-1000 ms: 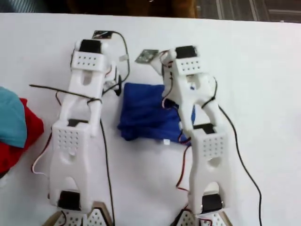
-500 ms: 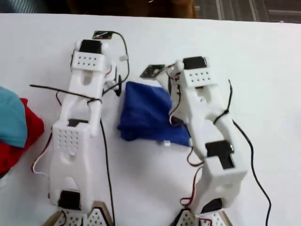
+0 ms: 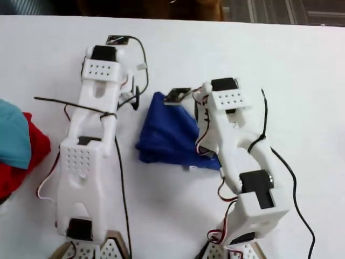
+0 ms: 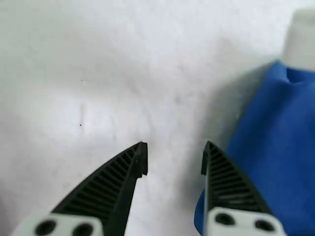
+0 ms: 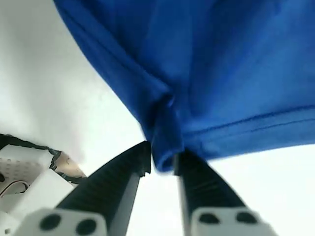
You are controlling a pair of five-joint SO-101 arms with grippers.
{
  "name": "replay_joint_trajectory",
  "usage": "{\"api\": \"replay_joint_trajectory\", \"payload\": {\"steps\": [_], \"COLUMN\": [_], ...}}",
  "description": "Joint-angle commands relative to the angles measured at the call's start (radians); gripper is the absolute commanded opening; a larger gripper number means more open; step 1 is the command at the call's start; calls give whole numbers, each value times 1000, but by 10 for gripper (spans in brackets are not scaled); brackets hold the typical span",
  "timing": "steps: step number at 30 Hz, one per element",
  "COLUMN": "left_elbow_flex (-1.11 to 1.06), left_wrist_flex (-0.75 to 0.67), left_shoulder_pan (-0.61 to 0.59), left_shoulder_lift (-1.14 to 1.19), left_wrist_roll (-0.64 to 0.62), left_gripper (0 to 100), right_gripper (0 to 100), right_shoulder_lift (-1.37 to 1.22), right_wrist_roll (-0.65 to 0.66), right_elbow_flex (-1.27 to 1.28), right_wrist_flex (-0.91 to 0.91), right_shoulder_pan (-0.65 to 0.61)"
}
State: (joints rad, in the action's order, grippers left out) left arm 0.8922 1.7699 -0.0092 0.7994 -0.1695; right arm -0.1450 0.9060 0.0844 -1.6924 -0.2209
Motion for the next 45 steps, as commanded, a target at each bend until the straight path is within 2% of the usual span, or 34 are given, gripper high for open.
{"api": "replay_joint_trajectory", "payload": {"steps": [1,7,13,15,19,25,36,45], "left_elbow_flex": [27,27,28,28,30,28,27,-24], "left_wrist_flex": [17,17,17,17,17,17,18,20], "left_shoulder_pan": [-17,-17,-17,-17,-15,-34,-181,-201], "left_shoulder_lift": [-15,-12,-8,-8,-8,-8,-17,-17], "left_wrist_roll": [-6,-5,-3,-2,-2,0,41,41], "left_gripper": [203,203,203,203,189,48,46,46], "right_gripper": [244,247,7,42,20,18,18,18], "right_shoulder_lift": [96,260,77,-44,-275,-473,-786,-961], "right_wrist_roll": [29,72,-52,-74,-80,-178,-270,-270], "right_elbow_flex": [-40,-92,-167,-221,-393,-772,-1082,-1326], "right_wrist_flex": [-65,-54,208,239,240,177,145,157], "right_shoulder_pan": [16,13,48,50,50,-38,-186,-246]}}
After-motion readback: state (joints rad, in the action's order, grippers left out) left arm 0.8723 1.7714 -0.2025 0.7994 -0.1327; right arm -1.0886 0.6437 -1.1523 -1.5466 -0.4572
